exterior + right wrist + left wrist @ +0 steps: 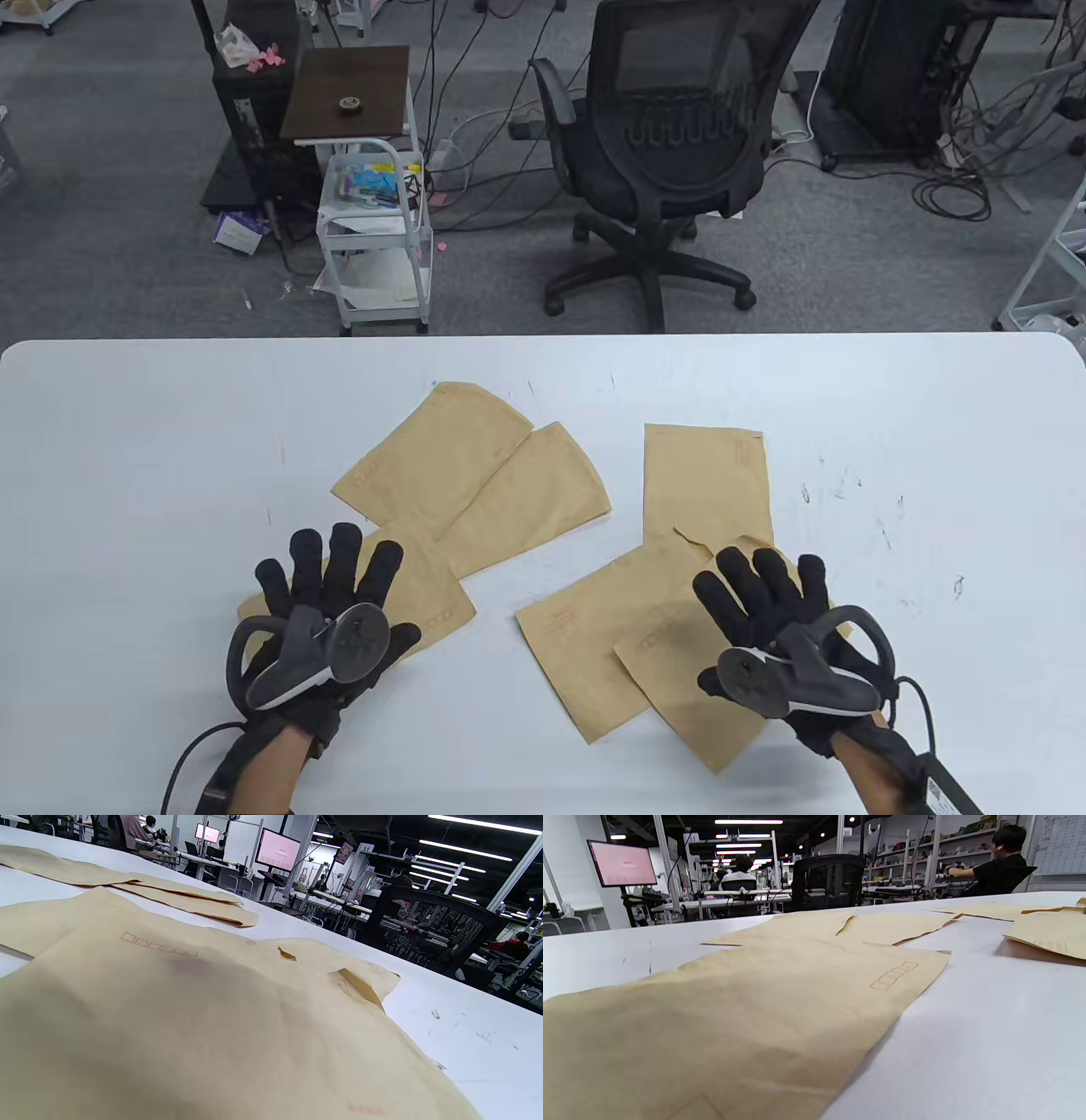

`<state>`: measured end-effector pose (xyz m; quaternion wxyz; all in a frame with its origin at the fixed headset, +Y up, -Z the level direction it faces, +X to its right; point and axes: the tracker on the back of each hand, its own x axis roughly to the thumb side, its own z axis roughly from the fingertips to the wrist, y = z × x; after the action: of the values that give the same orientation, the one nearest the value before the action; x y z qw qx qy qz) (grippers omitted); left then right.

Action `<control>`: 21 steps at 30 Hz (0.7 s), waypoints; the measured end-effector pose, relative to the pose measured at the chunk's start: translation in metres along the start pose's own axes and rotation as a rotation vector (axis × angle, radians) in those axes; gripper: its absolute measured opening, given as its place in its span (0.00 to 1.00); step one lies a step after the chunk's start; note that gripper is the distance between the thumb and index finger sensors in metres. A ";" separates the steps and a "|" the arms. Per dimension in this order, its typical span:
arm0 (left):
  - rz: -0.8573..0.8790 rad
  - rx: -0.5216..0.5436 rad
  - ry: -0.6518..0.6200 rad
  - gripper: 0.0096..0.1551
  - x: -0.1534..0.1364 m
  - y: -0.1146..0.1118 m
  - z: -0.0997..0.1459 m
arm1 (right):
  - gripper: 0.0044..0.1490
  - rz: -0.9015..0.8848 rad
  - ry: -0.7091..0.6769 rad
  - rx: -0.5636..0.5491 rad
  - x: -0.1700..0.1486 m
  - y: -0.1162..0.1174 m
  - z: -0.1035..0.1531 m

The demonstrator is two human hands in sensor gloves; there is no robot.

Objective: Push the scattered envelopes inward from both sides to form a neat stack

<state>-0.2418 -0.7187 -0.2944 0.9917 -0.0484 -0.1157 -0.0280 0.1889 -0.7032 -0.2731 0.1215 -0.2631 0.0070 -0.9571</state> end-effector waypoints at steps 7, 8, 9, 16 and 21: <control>0.018 -0.075 0.028 0.52 -0.009 -0.011 -0.006 | 0.62 0.001 -0.005 0.039 0.000 0.003 -0.002; 0.020 -0.081 0.035 0.52 -0.011 -0.013 -0.007 | 0.61 0.002 -0.007 0.049 0.000 0.005 -0.003; 0.022 -0.084 0.037 0.52 -0.013 -0.015 -0.008 | 0.61 0.002 -0.007 0.057 0.000 0.007 -0.003; 0.037 -0.162 0.063 0.52 -0.018 -0.023 -0.012 | 0.61 -0.002 0.001 0.089 -0.001 0.010 -0.003; 0.014 -0.164 0.057 0.52 -0.010 -0.014 -0.010 | 0.61 -0.041 0.001 0.030 -0.001 -0.008 0.000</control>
<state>-0.2499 -0.7333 -0.3050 0.9875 -0.1296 -0.0843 -0.0319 0.1880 -0.6954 -0.2729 0.1058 -0.2607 -0.0128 -0.9595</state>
